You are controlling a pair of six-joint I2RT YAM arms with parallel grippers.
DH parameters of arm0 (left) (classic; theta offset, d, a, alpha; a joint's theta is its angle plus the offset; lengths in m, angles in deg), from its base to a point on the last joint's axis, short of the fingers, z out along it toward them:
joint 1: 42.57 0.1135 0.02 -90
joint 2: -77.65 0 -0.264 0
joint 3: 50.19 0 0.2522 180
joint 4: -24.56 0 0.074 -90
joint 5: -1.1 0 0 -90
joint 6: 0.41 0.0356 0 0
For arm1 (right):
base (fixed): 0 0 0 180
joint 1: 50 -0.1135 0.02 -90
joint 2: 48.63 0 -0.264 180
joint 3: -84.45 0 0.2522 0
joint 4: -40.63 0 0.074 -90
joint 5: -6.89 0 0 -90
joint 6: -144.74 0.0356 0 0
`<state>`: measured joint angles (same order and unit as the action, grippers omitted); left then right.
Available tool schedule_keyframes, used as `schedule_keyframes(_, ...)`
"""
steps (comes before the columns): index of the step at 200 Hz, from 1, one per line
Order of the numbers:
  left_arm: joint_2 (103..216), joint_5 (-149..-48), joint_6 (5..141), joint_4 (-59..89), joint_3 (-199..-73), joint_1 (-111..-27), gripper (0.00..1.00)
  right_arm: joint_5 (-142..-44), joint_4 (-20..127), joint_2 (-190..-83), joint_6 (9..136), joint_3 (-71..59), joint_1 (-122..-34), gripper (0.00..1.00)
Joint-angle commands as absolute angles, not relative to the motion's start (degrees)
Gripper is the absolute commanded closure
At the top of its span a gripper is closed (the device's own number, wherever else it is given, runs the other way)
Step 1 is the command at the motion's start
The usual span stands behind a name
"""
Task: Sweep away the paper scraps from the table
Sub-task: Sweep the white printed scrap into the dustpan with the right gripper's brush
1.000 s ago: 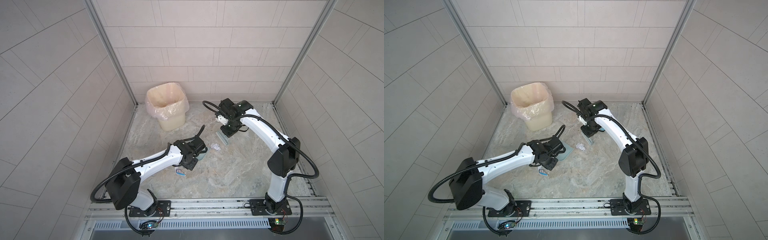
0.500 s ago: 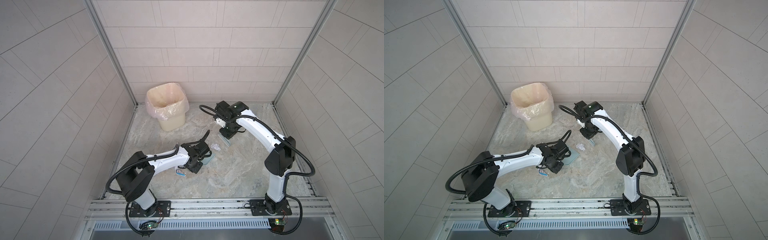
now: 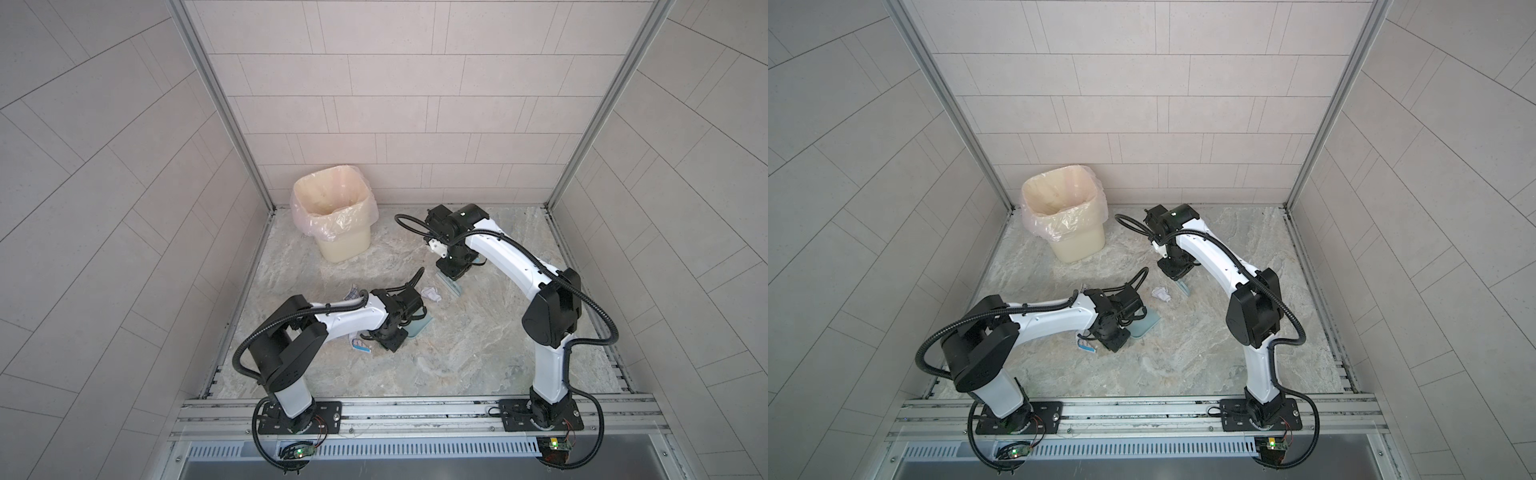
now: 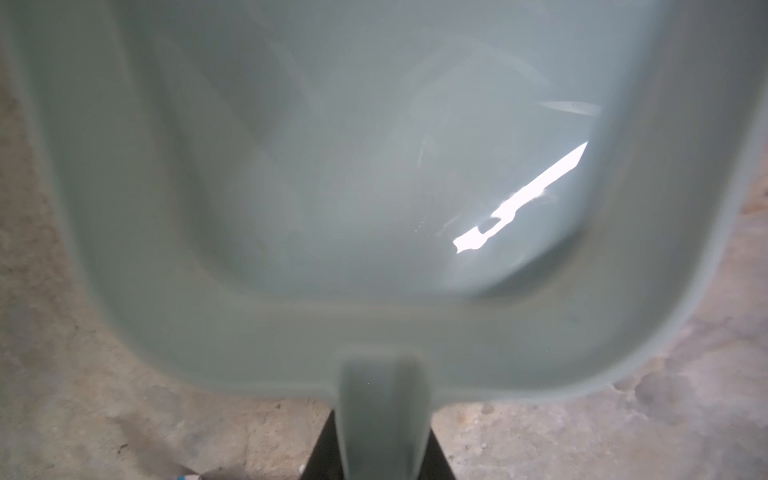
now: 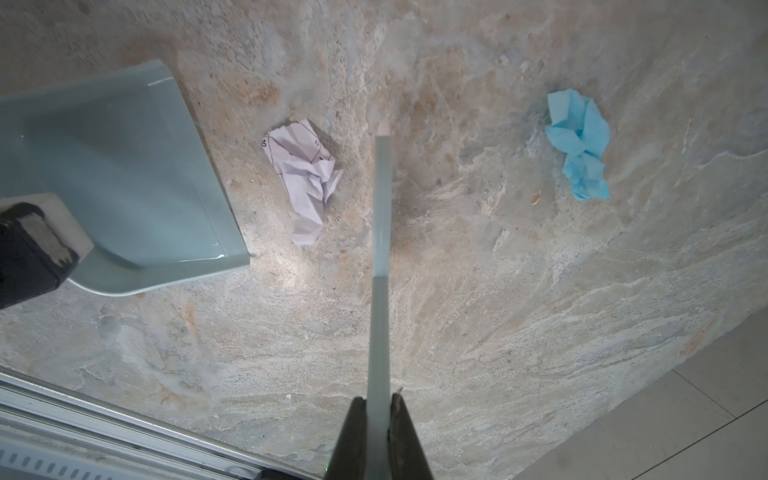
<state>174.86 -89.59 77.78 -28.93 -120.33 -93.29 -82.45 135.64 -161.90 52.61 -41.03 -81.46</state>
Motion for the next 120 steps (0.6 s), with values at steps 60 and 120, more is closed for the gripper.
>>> schedule_keyframes(60, 178.6, -91.9, 80.0, -30.7, -125.1, -93.7, 1.00, -79.8, 142.2, -166.2, 51.2, -46.8, -83.5, 1.00)
schedule_keyframes(120, 179.9, -92.9, 80.1, -30.5, -125.8, -93.3, 1.00, -81.1, 145.5, -169.1, 50.5, -50.3, -84.7, 1.00)
